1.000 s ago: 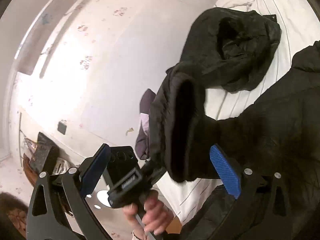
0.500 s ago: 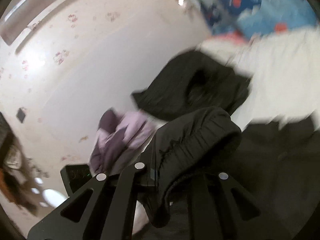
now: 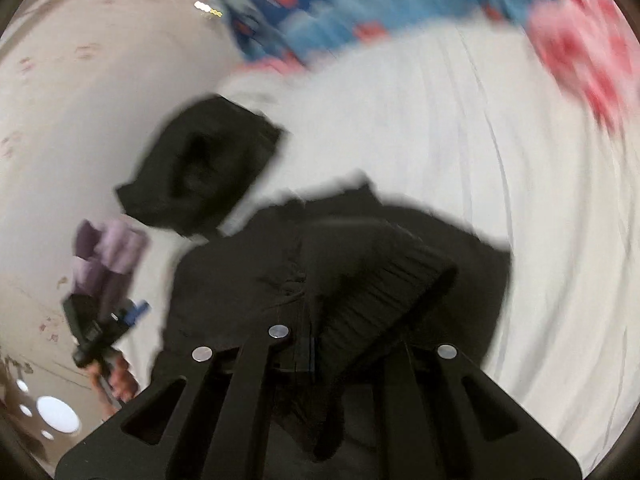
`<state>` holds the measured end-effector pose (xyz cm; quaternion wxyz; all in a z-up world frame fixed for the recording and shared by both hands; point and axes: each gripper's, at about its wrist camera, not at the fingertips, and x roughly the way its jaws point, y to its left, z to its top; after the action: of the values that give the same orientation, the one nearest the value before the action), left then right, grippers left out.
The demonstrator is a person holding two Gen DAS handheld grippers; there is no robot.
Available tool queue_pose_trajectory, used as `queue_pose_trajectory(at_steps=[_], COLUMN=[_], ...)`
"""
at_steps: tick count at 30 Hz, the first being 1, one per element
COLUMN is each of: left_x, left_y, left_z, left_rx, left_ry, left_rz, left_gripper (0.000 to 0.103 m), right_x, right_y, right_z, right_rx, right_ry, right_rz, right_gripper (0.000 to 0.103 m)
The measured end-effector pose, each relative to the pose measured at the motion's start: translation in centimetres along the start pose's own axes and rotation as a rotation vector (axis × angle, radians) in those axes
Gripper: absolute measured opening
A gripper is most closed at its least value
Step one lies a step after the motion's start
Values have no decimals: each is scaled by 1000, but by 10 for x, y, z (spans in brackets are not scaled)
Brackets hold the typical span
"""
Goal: Fold large clothes
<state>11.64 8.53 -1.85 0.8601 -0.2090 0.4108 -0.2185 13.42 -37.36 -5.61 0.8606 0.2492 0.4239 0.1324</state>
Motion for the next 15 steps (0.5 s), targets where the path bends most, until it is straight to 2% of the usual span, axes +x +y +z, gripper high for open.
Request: queue_pose_trajectory(at_steps=[3, 5, 7, 10, 13, 14, 15], left_x=[34, 51, 53, 33, 10, 7, 8], left_y=[8, 19, 26, 20, 1, -3, -6], left_z=[-12, -19, -20, -15, -8, -6, -4], left_rx=[15, 14, -4, 3, 58, 65, 68], left_ry=[99, 155, 174, 126, 26, 5, -4], left_rz=[116, 173, 186, 200, 169, 156, 151], left_gripper=[66, 67, 67, 67, 67, 68, 68], right_x=[39, 51, 47, 17, -33, -47, -54], right_y=[-46, -62, -71, -81, -75, -65, -48], right_z=[-30, -45, -49, -51, -50, -49, -48], right_rx=[43, 60, 87, 127, 114, 76, 20], right_ry=[84, 100, 94, 45, -104, -154, -191], right_rz=[-47, -22, 8, -2, -104, -98, -45], right_gripper=[7, 21, 28, 42, 47, 48, 49])
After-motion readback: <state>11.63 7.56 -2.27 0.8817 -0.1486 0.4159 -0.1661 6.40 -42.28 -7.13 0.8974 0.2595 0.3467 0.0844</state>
